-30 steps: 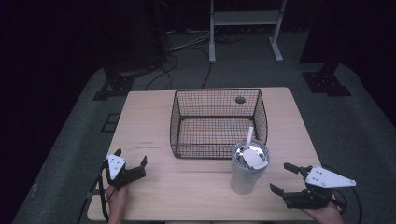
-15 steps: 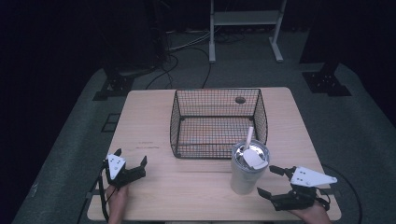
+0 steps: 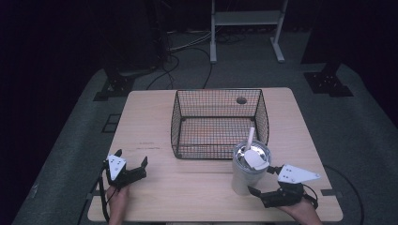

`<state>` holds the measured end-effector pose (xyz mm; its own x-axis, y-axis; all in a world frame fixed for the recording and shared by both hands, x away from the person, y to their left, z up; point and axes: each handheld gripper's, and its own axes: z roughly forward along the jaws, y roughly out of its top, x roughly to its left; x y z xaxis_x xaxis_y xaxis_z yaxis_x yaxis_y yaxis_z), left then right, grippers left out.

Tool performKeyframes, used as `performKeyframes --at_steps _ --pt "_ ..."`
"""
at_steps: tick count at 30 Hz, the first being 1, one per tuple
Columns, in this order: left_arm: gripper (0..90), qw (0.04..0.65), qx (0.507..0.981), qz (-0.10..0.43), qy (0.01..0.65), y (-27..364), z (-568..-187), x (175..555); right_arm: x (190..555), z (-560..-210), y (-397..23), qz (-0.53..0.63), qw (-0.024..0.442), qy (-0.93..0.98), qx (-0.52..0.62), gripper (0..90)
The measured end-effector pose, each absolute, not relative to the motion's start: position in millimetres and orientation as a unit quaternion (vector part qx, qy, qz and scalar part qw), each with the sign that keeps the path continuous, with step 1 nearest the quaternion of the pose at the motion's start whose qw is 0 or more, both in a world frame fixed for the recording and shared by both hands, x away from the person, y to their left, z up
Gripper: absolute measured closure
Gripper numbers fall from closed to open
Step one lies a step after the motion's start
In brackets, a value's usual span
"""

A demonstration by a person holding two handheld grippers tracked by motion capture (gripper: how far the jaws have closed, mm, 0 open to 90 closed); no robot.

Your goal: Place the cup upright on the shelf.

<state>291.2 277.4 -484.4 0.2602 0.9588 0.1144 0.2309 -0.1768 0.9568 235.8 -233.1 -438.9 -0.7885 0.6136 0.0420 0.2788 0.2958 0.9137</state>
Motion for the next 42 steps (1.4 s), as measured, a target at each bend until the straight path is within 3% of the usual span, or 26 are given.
performKeyframes --at_steps 42 --pt "0.0 0.453 0.653 0.402 0.455 278 -484 291 259 -447 -210 0.547 0.174 0.774 0.269 7.9"
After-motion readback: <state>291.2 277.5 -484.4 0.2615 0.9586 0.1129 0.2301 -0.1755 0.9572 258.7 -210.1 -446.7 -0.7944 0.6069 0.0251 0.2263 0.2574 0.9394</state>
